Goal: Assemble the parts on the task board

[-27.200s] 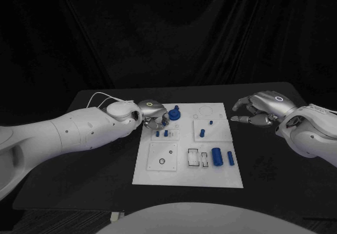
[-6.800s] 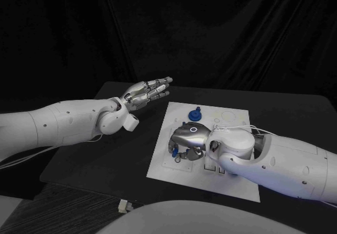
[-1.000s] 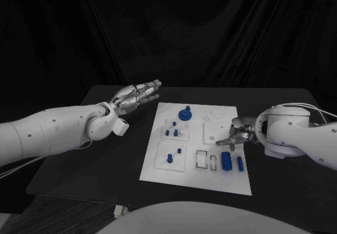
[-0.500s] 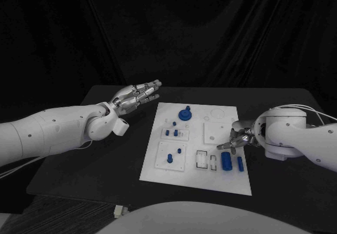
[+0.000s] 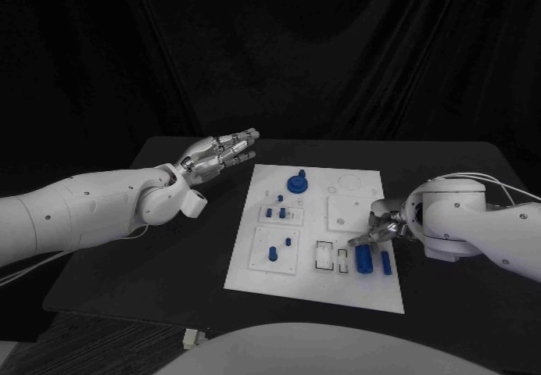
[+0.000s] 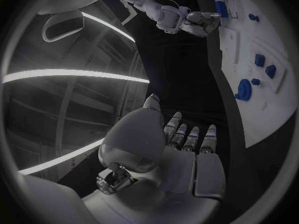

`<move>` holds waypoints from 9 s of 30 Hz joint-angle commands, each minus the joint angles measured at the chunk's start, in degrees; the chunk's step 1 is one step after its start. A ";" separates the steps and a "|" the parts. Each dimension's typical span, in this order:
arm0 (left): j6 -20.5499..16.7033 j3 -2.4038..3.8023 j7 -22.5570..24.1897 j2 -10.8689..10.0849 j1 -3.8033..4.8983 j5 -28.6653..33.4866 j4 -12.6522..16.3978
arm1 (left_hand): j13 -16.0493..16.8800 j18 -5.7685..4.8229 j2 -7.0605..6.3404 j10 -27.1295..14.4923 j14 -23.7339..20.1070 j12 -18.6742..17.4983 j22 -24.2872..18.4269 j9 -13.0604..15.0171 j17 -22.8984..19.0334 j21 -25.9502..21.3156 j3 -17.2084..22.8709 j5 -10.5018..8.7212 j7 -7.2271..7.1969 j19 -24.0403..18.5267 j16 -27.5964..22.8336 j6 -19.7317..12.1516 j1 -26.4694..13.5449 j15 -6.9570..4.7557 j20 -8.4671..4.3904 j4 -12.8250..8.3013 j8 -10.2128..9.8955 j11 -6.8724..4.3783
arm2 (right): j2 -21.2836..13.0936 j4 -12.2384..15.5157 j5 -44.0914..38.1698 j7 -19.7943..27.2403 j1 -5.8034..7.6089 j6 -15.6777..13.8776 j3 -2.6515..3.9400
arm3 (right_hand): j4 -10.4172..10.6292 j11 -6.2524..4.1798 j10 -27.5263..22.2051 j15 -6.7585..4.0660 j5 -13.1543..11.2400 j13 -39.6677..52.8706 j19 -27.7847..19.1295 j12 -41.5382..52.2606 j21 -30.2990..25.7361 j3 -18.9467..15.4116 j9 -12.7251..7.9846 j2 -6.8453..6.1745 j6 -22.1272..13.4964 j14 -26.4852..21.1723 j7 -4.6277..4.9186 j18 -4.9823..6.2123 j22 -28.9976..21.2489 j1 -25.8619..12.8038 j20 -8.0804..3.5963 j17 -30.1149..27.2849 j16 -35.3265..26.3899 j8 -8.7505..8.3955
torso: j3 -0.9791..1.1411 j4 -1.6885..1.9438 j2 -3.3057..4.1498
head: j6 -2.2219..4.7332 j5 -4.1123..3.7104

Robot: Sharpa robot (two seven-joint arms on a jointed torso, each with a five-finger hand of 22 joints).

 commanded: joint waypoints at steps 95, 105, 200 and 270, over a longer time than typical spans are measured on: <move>1.51 0.06 3.11 -0.28 -0.35 0.41 -0.11 | 0.06 1.09 0.60 0.46 0.08 0.66 0.73 0.02 -0.10 0.27 0.58 1.00 0.33 0.16 -0.22 -0.05 1.05 -0.16 0.40 0.07 0.20 0.78 | 4.41 -2.07 22.30 0.04 -2.03 -7.96 0.01 | -13.23 0.72 5.99 1.04 30.99 15.08 0.62 0.14 -5.19 17.88 9.48 -0.29 -6.26 5.15 1.14 0.57 10.74 -3.26 1.01 10.49 -2.22 -4.81 | -0.01 -0.02 -0.02 | 0.00 1.42; 1.73 0.06 3.08 -0.24 -0.37 0.41 -0.21 | 0.06 1.10 0.69 0.46 0.08 0.65 0.70 0.03 -0.10 0.27 0.63 1.14 0.35 0.17 -0.22 0.01 1.08 -0.15 0.41 0.08 0.22 0.81 | 5.24 -2.52 22.30 -0.26 -2.20 -6.86 0.01 | -12.61 0.83 5.99 1.14 27.87 15.08 0.63 0.14 -5.24 17.34 9.08 0.06 -6.21 5.14 1.27 0.58 10.74 -3.47 1.10 10.40 -2.26 -5.34 | -0.04 0.01 0.00 | 0.00 1.23; 2.77 0.05 1.92 -0.21 -0.69 0.41 -0.40 | 0.22 1.09 1.15 1.25 0.08 1.30 0.68 0.41 -0.10 0.28 1.23 2.20 1.49 0.27 -0.22 3.34 1.99 -0.21 0.49 -0.47 1.24 2.14 | 0.46 4.82 4.80 7.75 -3.77 -10.49 0.01 | -11.77 -1.24 5.99 -0.49 8.15 15.08 1.38 0.14 -3.45 -5.95 42.28 1.75 -7.97 5.27 -1.20 0.18 11.31 13.97 -0.36 11.10 -1.66 30.28 | -0.03 0.01 -0.01 | 0.00 1.42; 2.88 0.05 1.40 -0.07 -0.83 0.41 -0.85 | 0.76 1.17 1.51 3.43 0.70 3.07 1.11 0.43 0.13 0.42 1.74 2.67 1.81 0.53 0.04 3.90 2.50 0.25 0.53 -0.99 1.70 2.64 | -8.61 4.03 1.75 -0.60 3.25 -1.50 0.00 | -7.62 0.34 5.99 0.70 14.86 15.08 2.04 0.14 -1.38 -2.70 -3.07 2.83 2.36 5.29 0.36 -0.23 11.89 13.23 0.84 11.11 -1.54 -10.84 | -0.12 0.05 -0.06 | 0.00 0.25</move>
